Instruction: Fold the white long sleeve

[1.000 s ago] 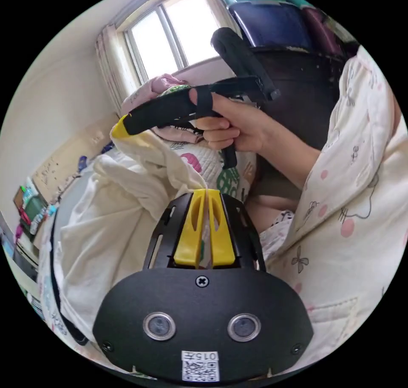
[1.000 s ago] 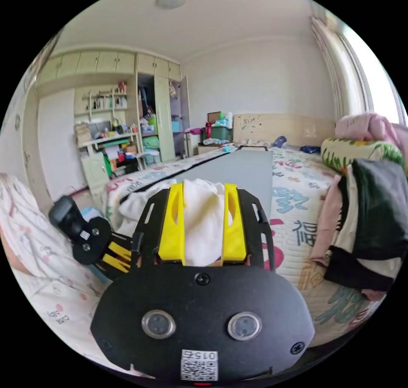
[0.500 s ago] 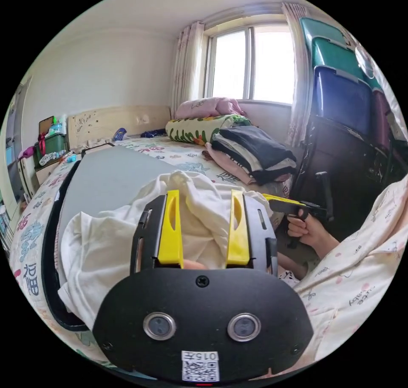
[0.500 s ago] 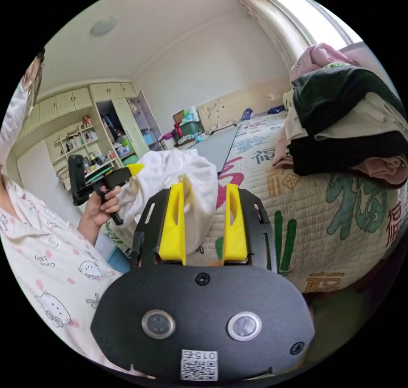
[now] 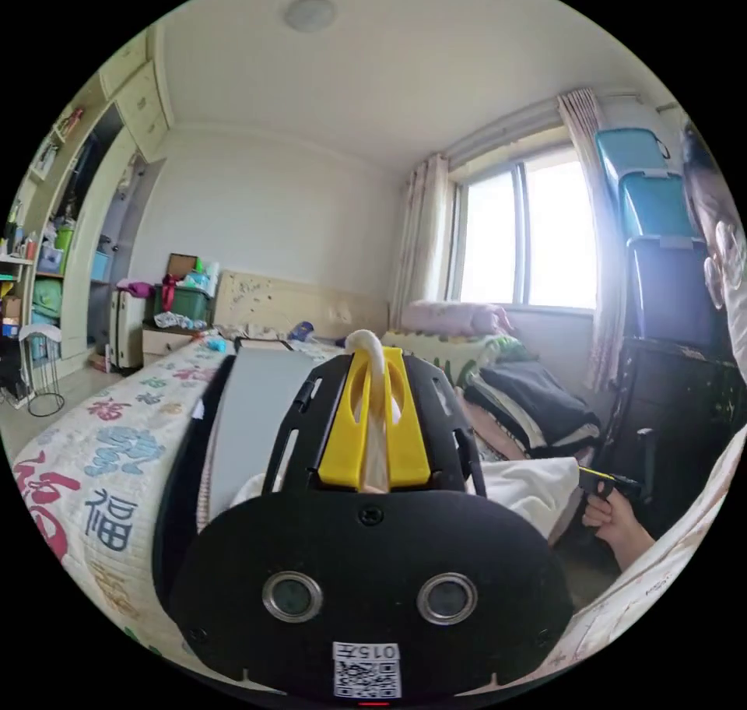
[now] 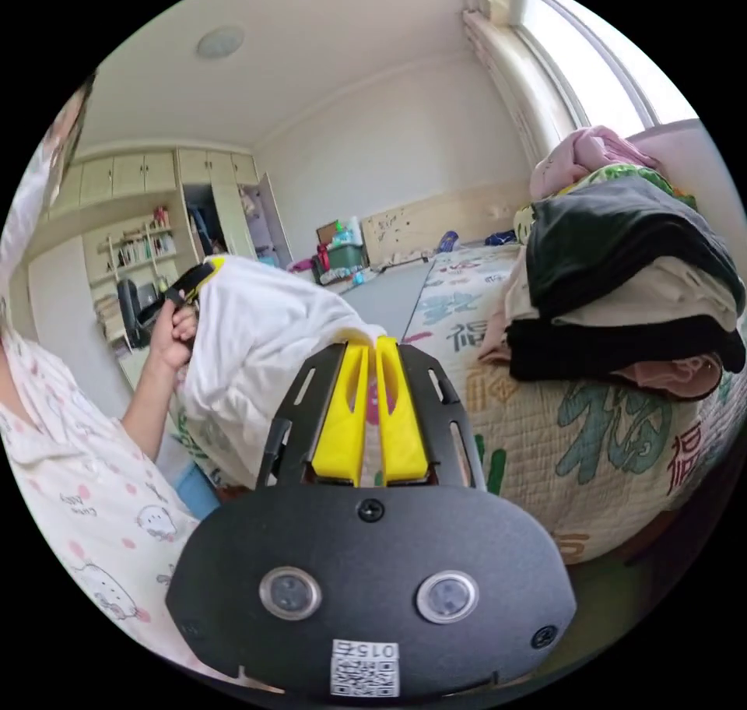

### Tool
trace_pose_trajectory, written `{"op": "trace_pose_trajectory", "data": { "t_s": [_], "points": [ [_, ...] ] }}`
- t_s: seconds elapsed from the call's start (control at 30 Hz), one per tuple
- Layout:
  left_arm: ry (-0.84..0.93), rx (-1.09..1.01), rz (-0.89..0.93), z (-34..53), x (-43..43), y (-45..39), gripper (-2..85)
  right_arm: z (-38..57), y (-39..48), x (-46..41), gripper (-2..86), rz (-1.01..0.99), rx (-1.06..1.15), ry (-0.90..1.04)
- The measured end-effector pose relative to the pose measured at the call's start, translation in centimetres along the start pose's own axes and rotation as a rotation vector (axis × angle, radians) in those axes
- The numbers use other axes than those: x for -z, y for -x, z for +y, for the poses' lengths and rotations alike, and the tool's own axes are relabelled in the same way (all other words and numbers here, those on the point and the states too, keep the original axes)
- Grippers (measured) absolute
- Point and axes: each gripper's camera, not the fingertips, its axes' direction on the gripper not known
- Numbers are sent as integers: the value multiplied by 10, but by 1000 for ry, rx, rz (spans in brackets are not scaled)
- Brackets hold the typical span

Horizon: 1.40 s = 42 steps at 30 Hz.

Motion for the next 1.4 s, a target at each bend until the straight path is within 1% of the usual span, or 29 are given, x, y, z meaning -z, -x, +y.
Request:
{"op": "trace_pose_trajectory", "data": {
  "t_s": [0.07,0.1,0.17,0.2,0.27,0.4,0.47,0.57,0.7,0.8,0.9,1.0,1.07,1.1,1.17,1.2,1.23,1.27,1.3,1.33,1.37,1.4],
  "points": [
    [-133,41,-95,-19,60,36,1,-24,-12,21,-6,-82,-40,-62],
    [-162,56,-105,-22,75,45,1,-31,-13,26,-6,-84,-43,-77],
    [-293,110,-141,-32,139,74,0,-55,-6,49,-5,-77,-24,-174],
    [-333,114,-157,-33,155,79,0,-61,-3,55,-5,-77,-14,-202],
    [-457,90,-192,-37,219,87,0,-85,13,81,-5,-89,49,-301],
    [-560,-14,-174,-39,291,81,0,-117,47,112,-5,-145,162,-410],
    [-609,-82,-218,-37,329,69,0,-135,67,129,-4,-167,205,-478],
    [-663,-142,-206,-36,366,63,0,-156,85,144,-3,-207,234,-547],
    [-679,-161,-170,-40,384,63,1,-178,101,143,-1,-211,261,-591],
    [-641,-151,-153,-42,371,73,2,-193,110,121,0,-162,260,-589],
    [-547,-118,-170,-39,331,93,3,-208,108,82,3,-110,235,-542],
    [-407,-76,-211,-31,268,124,5,-228,96,16,11,-60,170,-428],
    [-247,-45,-234,-23,197,162,11,-249,87,-63,26,61,150,-272],
    [-196,-37,-244,-20,176,174,13,-254,83,-86,42,92,136,-228],
    [14,7,-282,1,88,219,25,-268,65,-167,104,216,95,-43],
    [69,28,-288,8,68,230,29,-270,63,-183,118,237,109,11],
    [185,56,-284,24,35,245,38,-270,62,-210,147,250,147,126],
    [294,28,-268,38,12,249,50,-265,67,-231,160,235,206,245],
    [330,1,-271,45,6,245,59,-260,72,-237,160,231,245,281],
    [346,-89,-296,58,5,231,70,-247,82,-238,148,257,343,283],
    [346,-185,-329,70,11,214,75,-233,90,-231,126,354,406,213],
    [350,-225,-344,76,15,207,74,-228,92,-227,101,406,430,164]
  ]
}}
